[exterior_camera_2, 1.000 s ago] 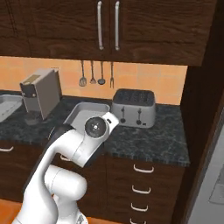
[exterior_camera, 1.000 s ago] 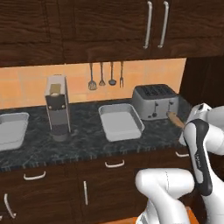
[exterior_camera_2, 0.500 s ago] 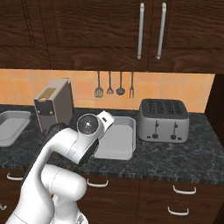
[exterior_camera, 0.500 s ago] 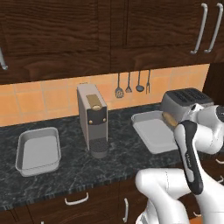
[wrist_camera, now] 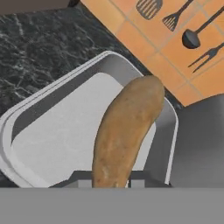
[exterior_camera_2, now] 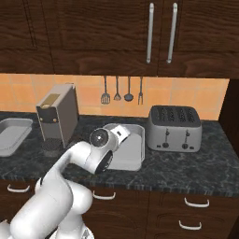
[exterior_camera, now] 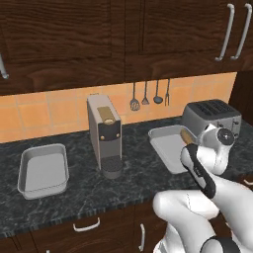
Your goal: Place one sweet potato and one fish in each tupperware on the nearby counter, to pack two identical lunches.
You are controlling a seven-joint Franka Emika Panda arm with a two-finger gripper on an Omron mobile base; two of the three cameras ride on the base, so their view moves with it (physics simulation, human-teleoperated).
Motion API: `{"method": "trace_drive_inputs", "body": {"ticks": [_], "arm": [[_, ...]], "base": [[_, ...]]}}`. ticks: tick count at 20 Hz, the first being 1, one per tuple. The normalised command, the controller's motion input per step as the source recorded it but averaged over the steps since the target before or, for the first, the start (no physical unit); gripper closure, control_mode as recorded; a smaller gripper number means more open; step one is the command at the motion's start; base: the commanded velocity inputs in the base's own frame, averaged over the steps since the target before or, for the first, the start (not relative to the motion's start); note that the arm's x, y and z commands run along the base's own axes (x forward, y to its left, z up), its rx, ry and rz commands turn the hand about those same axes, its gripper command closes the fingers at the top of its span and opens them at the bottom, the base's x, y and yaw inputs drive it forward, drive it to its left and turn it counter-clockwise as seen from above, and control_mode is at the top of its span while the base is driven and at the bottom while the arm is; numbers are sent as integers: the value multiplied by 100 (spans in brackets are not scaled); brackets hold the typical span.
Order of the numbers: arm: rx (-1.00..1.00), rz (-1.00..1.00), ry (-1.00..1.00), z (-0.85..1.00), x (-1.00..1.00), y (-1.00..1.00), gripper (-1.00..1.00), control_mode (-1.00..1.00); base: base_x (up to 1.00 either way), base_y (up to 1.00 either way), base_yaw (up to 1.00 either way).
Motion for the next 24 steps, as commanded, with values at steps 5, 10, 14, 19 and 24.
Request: {"method": "trace_drive_inputs", "body": {"ticks": [5, 10, 14, 19, 24], "arm": [[20, 0, 24, 0, 46, -29, 100, -100], [6, 3, 5, -20, 26, 0, 100, -100], [0, 1, 12, -38, 49, 0, 100, -100], [0, 0, 7, -41, 50, 0, 100, -100], [0, 3, 0, -35, 34, -2, 100, -100]], "base": [[0, 0, 0], [0, 0, 0], [0, 0, 0], [0, 0, 0], [0, 0, 0]]}}
